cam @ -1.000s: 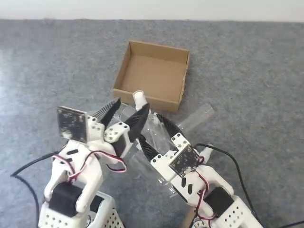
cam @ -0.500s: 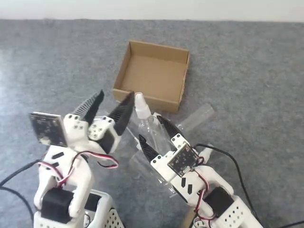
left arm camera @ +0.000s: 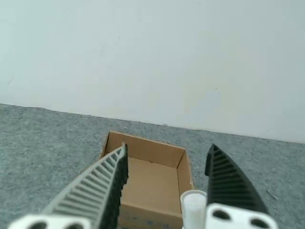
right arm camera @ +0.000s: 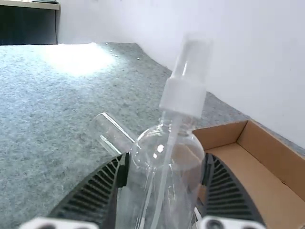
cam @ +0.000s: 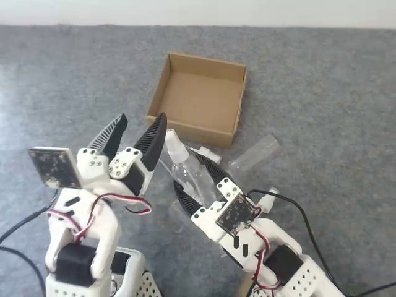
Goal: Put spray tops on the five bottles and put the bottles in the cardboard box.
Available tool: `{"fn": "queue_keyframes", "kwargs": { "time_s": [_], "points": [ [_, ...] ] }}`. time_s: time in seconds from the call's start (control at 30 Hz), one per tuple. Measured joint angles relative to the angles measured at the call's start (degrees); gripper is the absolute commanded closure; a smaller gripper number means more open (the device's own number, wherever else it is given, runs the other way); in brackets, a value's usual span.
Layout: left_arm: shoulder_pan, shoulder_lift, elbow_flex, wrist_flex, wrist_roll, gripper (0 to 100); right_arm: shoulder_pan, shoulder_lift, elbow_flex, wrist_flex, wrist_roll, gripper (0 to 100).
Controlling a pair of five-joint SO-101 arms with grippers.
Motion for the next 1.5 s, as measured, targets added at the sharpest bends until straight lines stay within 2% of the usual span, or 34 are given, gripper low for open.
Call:
{"fn": "queue_keyframes", "kwargs": {
  "time_s": [0.77,1.03,1.37,1.5],
  "points": [
    [1.0,0.3,4.4,-0.1,0.0,75,0.0,0.0,0.0,-0.4,0.0,85.4],
    [8.2,-0.1,5.7,-0.4,-3.3,84,0.2,0.2,0.0,-0.3,0.0,85.4],
    [9.4,-0.1,5.9,0.4,-5.4,84,2.7,0.0,0.0,-0.4,0.0,85.4],
    [9.4,0.4,5.9,0.8,-5.4,78,2.7,0.0,0.0,-0.4,0.0,85.4]
  ]
}}
